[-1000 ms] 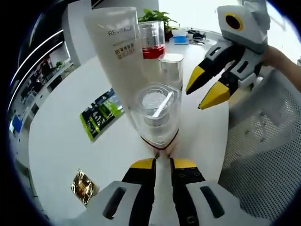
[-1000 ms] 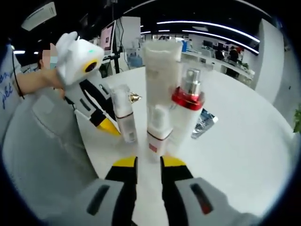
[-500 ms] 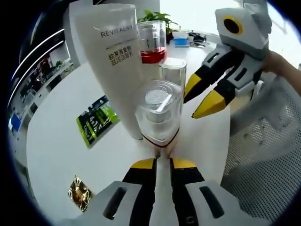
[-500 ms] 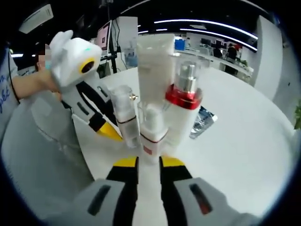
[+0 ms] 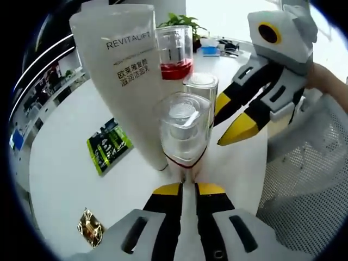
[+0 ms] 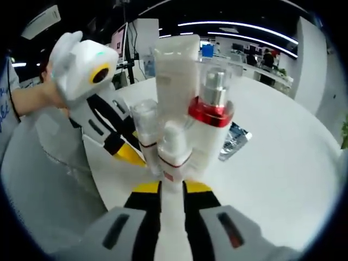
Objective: Arrange the skincare products in the storage area until every visible bottle or jar stands upright without overlapping.
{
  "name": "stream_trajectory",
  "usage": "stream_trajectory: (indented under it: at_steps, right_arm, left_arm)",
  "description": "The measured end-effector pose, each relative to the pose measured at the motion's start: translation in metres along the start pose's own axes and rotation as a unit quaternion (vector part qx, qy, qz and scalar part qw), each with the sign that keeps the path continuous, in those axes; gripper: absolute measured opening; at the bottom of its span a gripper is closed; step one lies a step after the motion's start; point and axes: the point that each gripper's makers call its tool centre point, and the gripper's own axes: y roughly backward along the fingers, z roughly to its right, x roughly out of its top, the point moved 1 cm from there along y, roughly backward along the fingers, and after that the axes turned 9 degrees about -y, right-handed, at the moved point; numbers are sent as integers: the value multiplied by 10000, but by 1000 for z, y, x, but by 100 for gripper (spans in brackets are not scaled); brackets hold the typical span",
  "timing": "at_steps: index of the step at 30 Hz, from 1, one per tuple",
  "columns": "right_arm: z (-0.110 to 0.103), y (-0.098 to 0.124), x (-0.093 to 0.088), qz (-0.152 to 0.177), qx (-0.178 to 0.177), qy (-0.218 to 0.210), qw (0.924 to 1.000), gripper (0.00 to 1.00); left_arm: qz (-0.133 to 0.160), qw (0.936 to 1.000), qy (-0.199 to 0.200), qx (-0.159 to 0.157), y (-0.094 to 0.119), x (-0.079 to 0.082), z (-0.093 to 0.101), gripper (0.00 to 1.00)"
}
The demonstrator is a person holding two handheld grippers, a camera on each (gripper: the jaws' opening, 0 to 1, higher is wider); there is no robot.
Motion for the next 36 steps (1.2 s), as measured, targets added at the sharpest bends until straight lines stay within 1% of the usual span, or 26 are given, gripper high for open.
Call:
stream_trajectory:
  at_steps: [12,16,19,36]
  right_arm:
    - [1,-1,-1,-15,-23,-4,10000,14]
    - [2,-1,-1,-25,-20,-17,10000,14]
    - [4,-1,-1,-24,-53,18,10000,12]
    - [6,0,0,-58,-134,-27,9999,12]
  left_arm:
    - [63,9999,104,-20,-4,6,2,2]
    - [41,9999,136,-18,-5,6,2,2]
    - [34,9999,111,-25,-5,5,3,2]
    - [25,10000,31,-67,-7,5,3,1]
